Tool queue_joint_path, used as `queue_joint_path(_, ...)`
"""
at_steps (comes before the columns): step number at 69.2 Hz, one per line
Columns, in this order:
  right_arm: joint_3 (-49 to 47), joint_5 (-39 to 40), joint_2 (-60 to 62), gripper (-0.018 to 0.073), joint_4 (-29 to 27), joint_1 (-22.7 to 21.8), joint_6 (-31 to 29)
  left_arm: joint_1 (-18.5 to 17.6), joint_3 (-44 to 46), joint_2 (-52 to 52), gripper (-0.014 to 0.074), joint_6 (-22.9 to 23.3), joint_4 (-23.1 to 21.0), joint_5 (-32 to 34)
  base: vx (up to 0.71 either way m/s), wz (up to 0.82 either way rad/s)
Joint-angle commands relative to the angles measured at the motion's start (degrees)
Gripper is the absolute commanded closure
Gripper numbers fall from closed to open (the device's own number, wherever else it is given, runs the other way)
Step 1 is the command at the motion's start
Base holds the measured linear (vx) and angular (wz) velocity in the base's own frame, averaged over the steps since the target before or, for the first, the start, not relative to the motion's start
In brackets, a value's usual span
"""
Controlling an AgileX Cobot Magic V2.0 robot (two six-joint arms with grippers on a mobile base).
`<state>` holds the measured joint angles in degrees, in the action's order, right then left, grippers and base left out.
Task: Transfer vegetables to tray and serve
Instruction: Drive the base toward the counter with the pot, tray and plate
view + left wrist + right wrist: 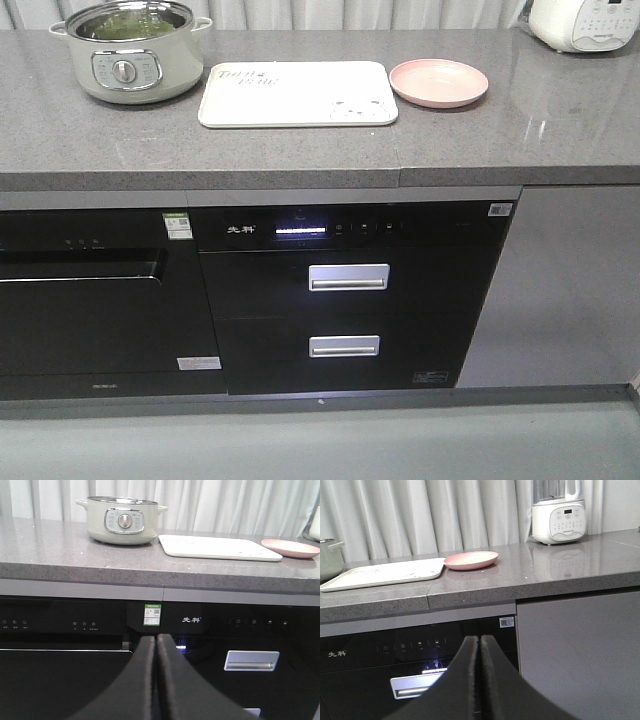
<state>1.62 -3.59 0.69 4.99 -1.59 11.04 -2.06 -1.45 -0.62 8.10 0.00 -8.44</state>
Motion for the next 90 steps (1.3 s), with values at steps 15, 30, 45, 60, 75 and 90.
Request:
queue_joint_path(15, 0.79, 4.46, 0.25, 0.0561, 0.19, -0.28, -0.64, -0.07, -1.19, 0.49, 0.0602, 0.24, 0.00, 4.72, 0.11, 0.03)
queue_joint_path(30, 0.79, 4.46, 0.25, 0.0561, 0.19, -0.28, -0.64, -0.07, -1.19, 0.49, 0.0602, 0.24, 0.00, 4.72, 0.11, 0.02)
queue_joint_path(45, 0.79, 4.23, 0.25, 0.0561, 0.19, -0.28, -0.64, -0.07, -1.19, 0.49, 0.0602, 0.24, 0.00, 4.72, 0.11, 0.01)
queue_joint_path(60, 0.79, 4.23, 0.25, 0.0561, 0.19, -0.28, -0.64, -0.07, -1.19, 0.49, 0.0602, 0.24, 0.00, 4.72, 0.11, 0.00)
queue_joint_path(75, 0.79, 4.23, 0.25, 0.0561, 0.19, -0.28, -0.64, -0.07, -1.19, 0.49, 0.0602, 0.24, 0.00, 4.72, 0.12, -0.02)
queue_joint_path(90, 0.79, 4.23, 0.25, 0.0561, 0.19, -0.28, -0.64, -0.07, -1.19, 0.49, 0.0602, 0.24, 0.00, 4.72, 0.12, -0.02)
